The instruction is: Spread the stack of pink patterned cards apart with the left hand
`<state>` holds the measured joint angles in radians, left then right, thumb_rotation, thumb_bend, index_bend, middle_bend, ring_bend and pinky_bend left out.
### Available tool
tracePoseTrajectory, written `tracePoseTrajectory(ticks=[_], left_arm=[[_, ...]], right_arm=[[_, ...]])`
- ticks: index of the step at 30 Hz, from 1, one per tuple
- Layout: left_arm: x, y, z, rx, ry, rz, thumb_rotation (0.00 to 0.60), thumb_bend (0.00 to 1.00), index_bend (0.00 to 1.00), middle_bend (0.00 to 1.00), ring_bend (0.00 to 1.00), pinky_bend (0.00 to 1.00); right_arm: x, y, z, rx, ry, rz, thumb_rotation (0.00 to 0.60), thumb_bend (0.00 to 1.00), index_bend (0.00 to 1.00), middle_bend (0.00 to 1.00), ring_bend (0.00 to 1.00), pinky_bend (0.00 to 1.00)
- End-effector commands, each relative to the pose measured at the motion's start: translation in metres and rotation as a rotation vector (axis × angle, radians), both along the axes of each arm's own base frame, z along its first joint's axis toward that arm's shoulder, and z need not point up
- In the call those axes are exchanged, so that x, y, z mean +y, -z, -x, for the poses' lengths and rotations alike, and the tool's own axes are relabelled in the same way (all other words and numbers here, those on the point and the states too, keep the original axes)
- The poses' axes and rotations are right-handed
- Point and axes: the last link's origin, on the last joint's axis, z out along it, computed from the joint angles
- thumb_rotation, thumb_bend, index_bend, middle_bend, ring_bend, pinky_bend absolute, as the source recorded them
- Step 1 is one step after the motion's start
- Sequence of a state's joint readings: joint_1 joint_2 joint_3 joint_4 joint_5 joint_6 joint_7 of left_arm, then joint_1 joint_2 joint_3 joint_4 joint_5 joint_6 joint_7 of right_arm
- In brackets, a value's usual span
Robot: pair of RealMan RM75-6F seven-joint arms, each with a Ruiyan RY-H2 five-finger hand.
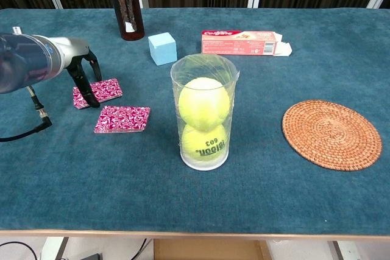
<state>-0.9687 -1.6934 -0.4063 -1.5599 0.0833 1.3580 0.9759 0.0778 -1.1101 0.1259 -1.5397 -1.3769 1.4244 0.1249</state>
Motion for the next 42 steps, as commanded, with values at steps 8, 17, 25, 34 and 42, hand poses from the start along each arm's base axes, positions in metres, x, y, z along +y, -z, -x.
tracePoseTrajectory(ticks=[8,17,25,34,42], left_arm=[[0.0006,0.0031,-0.0013,0.003,0.01,0.002,0.6,0.12,0.41,0.09,0.0,0.0],[0.0003,0.004,-0.002,0.006,0.012,0.003,0.6,0.12,0.42,0.09,0.0,0.0],[0.0004,0.0046,-0.0013,0.005,0.008,0.005,0.6,0.14,0.42,0.1,0.0,0.0],[0.0016,0.0039,0.0002,0.006,0.003,0.004,0.6,0.14,0.42,0.1,0.0,0.0],[0.0023,0.0042,0.001,0.007,0.004,-0.001,0.6,0.14,0.44,0.11,0.0,0.0]], right_arm=[[-0.0007,0.0,0.0005,-0.001,0.003,0.0,0.6,0.17,0.09,0.05,0.16,0.28],[-0.0005,-0.0003,0.0011,-0.004,0.005,-0.001,0.6,0.17,0.09,0.05,0.16,0.28],[-0.001,-0.0001,0.0017,-0.004,0.007,-0.003,0.6,0.17,0.09,0.05,0.16,0.28],[-0.0016,0.0007,0.0014,-0.003,0.006,-0.007,0.6,0.17,0.09,0.05,0.16,0.28],[-0.0023,0.0012,0.0018,-0.002,0.009,-0.009,0.6,0.17,0.09,0.05,0.16,0.28]])
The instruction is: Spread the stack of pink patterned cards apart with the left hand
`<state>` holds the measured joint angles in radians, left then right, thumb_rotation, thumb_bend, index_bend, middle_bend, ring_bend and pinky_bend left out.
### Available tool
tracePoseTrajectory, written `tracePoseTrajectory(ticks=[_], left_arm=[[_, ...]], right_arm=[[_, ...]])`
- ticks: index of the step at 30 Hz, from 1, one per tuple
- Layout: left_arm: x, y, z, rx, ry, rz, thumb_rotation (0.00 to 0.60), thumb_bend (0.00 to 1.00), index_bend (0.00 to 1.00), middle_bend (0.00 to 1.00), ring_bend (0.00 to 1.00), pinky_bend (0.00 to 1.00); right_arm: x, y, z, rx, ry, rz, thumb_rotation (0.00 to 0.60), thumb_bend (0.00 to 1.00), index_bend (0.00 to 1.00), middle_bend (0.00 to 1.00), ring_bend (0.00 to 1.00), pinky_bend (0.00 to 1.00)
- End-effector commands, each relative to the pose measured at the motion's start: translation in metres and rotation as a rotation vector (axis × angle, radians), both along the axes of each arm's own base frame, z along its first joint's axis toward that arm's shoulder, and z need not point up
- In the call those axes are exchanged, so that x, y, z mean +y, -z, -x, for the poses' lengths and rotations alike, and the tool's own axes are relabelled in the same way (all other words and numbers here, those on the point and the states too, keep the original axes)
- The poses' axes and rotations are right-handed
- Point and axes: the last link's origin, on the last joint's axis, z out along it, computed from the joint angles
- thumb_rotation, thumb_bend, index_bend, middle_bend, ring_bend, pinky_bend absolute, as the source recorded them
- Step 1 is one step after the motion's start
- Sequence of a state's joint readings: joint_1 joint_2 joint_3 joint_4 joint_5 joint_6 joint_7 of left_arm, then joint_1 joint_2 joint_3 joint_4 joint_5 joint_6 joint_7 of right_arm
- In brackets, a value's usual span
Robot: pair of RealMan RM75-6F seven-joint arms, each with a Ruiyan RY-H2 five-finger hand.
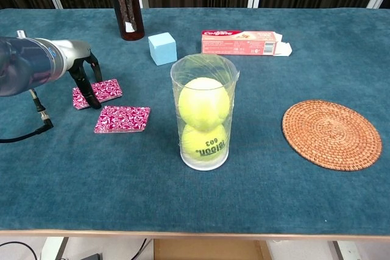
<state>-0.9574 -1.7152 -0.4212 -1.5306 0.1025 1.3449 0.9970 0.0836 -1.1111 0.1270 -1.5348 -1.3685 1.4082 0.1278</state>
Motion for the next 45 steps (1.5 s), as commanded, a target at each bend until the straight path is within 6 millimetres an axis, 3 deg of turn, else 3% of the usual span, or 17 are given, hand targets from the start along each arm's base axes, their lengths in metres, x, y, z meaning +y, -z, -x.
tracePoseTrajectory(ticks=[1,22,45], left_arm=[[0.0,0.0,0.0,0.0,0.001,-0.001,0.6,0.14,0.44,0.11,0.0,0.0],[0.001,-0.001,0.001,0.001,-0.005,-0.009,0.6,0.24,0.47,0.12,0.0,0.0],[0.003,-0.015,-0.004,0.017,-0.004,0.011,0.6,0.25,0.5,0.14,0.0,0.0]], right_arm=[[0.0,0.0,0.0,0.001,0.001,-0.001,0.6,0.17,0.09,0.05,0.16,0.28],[0.0,0.001,0.0,-0.002,0.0,-0.007,0.6,0.17,0.09,0.05,0.16,0.28],[0.0,0.0,0.0,-0.003,0.003,-0.003,0.6,0.17,0.1,0.05,0.16,0.29]])
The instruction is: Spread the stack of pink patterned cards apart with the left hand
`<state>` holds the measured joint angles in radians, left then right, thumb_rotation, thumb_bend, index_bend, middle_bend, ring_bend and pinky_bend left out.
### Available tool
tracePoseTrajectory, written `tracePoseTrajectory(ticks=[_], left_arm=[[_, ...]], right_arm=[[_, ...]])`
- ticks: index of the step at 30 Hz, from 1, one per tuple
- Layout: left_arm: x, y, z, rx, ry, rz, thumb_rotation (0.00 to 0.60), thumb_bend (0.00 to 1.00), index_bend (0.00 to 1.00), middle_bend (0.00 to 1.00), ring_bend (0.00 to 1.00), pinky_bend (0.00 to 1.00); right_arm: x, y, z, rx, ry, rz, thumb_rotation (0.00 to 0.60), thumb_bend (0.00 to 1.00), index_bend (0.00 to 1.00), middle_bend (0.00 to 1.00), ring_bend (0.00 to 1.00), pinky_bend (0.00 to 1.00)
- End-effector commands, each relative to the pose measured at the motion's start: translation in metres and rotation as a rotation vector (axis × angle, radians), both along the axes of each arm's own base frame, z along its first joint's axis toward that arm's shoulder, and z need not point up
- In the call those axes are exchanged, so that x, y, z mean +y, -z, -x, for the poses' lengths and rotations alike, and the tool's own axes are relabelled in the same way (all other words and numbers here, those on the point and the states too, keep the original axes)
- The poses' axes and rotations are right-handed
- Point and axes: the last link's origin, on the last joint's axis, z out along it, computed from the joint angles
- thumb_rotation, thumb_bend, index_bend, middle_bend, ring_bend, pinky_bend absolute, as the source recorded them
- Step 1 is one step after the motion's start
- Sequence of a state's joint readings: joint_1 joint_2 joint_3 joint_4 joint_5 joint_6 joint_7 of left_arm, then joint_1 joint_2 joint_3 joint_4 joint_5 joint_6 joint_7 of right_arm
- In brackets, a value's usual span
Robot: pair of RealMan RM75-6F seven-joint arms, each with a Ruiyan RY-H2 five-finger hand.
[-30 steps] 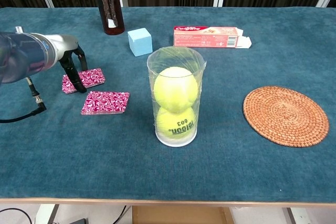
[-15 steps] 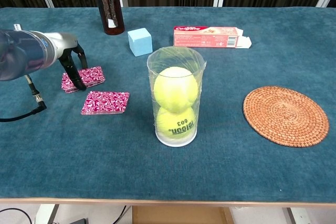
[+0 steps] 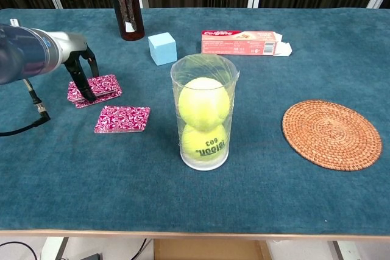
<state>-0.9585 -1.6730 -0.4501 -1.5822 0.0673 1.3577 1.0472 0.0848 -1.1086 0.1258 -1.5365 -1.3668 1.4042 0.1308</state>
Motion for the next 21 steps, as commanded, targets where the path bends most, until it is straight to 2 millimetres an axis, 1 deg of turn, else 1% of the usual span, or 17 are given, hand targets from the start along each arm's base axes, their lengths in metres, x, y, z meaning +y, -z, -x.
tracePoseTrajectory(ticks=[1,9,15,16,17,18,21], left_arm=[[0.003,-0.004,0.001,0.004,0.002,-0.004,0.6,0.25,0.5,0.14,0.0,0.0],[0.014,-0.015,0.012,0.012,0.001,-0.046,0.6,0.25,0.5,0.14,0.0,0.0],[0.023,-0.018,0.023,0.013,-0.01,-0.057,0.6,0.25,0.5,0.14,0.0,0.0],[0.026,-0.019,0.025,0.012,-0.012,-0.059,0.6,0.25,0.5,0.14,0.0,0.0],[0.034,-0.019,0.025,0.023,0.011,-0.066,0.6,0.25,0.5,0.14,0.0,0.0],[0.038,-0.018,0.025,0.027,0.025,-0.066,0.6,0.25,0.5,0.14,0.0,0.0],[0.046,-0.014,0.023,0.036,0.052,-0.064,0.6,0.25,0.5,0.14,0.0,0.0]], right_arm=[[0.0,0.0,0.0,-0.001,0.002,0.001,0.6,0.17,0.1,0.05,0.16,0.29],[0.0,-0.001,0.001,0.0,0.004,0.002,0.6,0.17,0.1,0.05,0.16,0.29],[0.0,0.0,0.0,0.002,0.006,0.0,0.6,0.17,0.1,0.05,0.16,0.29],[0.0,0.0,0.0,0.004,0.007,-0.001,0.6,0.17,0.1,0.05,0.16,0.29],[0.0,0.001,0.001,0.006,0.01,-0.005,0.6,0.17,0.1,0.05,0.16,0.29],[-0.001,0.001,0.001,0.008,0.012,-0.006,0.6,0.17,0.1,0.05,0.16,0.29],[-0.002,0.002,0.001,0.011,0.015,-0.007,0.6,0.17,0.1,0.05,0.16,0.29]])
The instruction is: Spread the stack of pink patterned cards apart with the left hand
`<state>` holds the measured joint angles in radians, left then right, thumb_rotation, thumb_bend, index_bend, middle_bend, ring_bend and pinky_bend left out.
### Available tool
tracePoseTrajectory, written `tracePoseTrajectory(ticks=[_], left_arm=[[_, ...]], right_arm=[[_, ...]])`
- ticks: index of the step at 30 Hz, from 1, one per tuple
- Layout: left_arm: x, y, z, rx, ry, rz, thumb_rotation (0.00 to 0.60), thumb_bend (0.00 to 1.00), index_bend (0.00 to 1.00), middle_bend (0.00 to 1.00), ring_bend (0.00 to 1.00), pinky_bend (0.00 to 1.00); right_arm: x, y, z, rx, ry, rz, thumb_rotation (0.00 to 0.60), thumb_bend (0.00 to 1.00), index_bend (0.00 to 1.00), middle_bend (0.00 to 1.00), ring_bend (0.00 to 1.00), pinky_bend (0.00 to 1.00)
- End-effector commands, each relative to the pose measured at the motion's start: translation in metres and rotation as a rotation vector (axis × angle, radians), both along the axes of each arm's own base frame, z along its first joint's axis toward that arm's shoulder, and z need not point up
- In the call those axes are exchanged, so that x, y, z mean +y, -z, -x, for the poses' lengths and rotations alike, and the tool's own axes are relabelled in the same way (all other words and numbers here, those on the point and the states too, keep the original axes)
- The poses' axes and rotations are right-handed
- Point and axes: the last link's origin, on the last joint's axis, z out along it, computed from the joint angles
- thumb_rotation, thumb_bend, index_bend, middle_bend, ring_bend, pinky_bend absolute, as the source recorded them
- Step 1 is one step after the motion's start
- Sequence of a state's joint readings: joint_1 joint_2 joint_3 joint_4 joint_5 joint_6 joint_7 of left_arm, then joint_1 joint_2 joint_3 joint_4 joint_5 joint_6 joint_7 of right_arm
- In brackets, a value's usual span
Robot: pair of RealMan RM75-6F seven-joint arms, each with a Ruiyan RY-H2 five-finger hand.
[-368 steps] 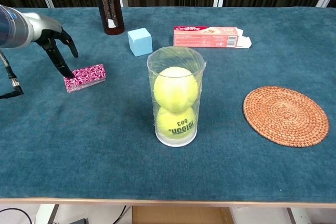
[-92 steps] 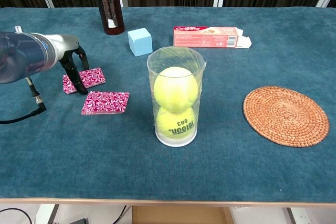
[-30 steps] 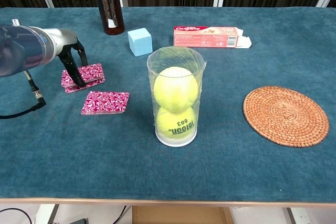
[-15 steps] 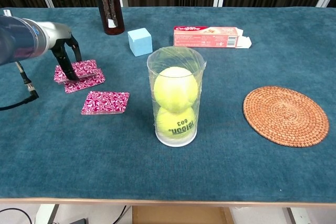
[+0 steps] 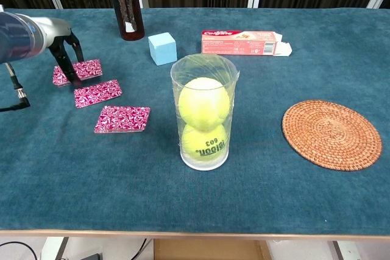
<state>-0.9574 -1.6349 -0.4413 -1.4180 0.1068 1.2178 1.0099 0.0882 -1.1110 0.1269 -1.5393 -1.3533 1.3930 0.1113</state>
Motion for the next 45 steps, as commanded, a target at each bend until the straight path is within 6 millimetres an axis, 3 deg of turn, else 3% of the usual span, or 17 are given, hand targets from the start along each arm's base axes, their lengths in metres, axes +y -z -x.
tracePoseTrajectory(ticks=[1,19,28,45], left_arm=[[0.011,0.005,-0.003,0.008,0.038,0.002,0.6,0.25,0.5,0.14,0.0,0.0],[0.048,0.032,-0.027,-0.015,0.124,-0.039,0.6,0.25,0.49,0.14,0.0,0.0],[0.046,0.04,-0.029,-0.048,0.116,-0.016,0.6,0.25,0.49,0.14,0.0,0.0],[0.044,0.04,-0.029,0.008,0.119,0.007,0.6,0.2,0.36,0.12,0.0,0.0]], right_arm=[[-0.001,0.001,0.0,0.001,0.002,-0.002,0.6,0.17,0.1,0.05,0.16,0.29],[-0.002,0.002,0.001,0.008,0.014,-0.011,0.6,0.17,0.1,0.05,0.16,0.29],[-0.001,0.0,0.002,0.005,0.015,-0.004,0.6,0.17,0.1,0.05,0.16,0.29],[-0.002,0.002,0.002,0.005,0.014,-0.012,0.6,0.17,0.1,0.05,0.16,0.29]])
